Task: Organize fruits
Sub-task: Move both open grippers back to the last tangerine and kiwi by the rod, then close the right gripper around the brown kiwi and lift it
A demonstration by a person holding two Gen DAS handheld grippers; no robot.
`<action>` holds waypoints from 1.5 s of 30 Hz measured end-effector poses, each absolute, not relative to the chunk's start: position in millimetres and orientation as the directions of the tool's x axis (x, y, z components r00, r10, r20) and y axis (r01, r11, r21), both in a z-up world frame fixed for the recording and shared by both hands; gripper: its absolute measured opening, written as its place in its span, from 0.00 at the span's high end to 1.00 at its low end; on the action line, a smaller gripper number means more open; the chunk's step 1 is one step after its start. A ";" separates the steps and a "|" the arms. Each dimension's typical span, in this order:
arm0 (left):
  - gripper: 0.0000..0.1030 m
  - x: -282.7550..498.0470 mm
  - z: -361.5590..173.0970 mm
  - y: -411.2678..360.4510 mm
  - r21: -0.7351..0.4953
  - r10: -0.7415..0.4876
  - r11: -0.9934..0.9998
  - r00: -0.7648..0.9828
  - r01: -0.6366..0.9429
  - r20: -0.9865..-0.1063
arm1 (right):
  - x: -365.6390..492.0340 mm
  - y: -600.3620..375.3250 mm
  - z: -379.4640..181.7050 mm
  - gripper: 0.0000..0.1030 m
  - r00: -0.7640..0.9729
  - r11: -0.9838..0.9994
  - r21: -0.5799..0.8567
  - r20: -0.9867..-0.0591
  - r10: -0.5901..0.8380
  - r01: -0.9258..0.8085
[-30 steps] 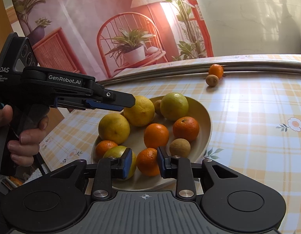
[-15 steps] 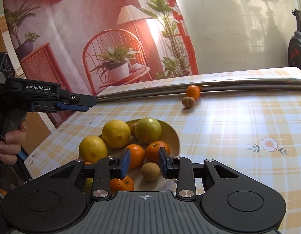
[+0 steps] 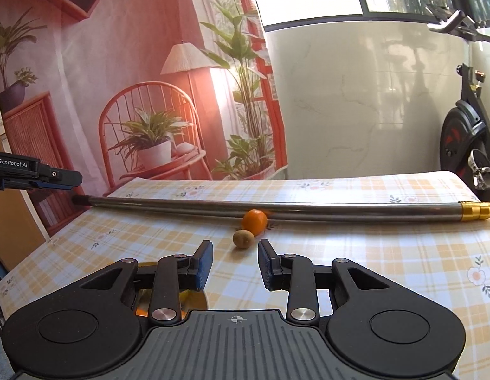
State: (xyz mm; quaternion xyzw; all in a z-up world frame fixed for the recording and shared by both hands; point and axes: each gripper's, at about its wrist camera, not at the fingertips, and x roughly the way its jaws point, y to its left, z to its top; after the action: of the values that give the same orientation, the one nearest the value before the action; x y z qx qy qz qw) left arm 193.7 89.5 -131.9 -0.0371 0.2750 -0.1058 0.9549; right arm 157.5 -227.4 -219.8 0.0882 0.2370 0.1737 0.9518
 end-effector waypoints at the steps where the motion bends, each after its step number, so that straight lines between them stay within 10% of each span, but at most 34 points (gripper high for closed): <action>1: 0.64 195.0 -128.8 91.6 -0.125 -0.213 0.977 0.834 0.173 -0.509 | 162.8 -227.3 -218.1 0.70 0.831 0.926 0.240 -0.417 0.368 -0.290; 45: 0.63 253.3 -165.4 93.9 -0.139 -0.164 0.985 0.782 0.100 -0.601 | 308.5 -160.4 -291.7 0.75 0.714 0.934 0.185 -0.605 0.353 -0.304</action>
State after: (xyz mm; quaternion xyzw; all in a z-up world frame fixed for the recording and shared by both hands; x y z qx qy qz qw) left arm 253.3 93.9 -165.4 -0.0498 0.3228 -0.0701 0.9426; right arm 308.5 -160.4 -291.7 0.0360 0.3339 0.1776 0.9250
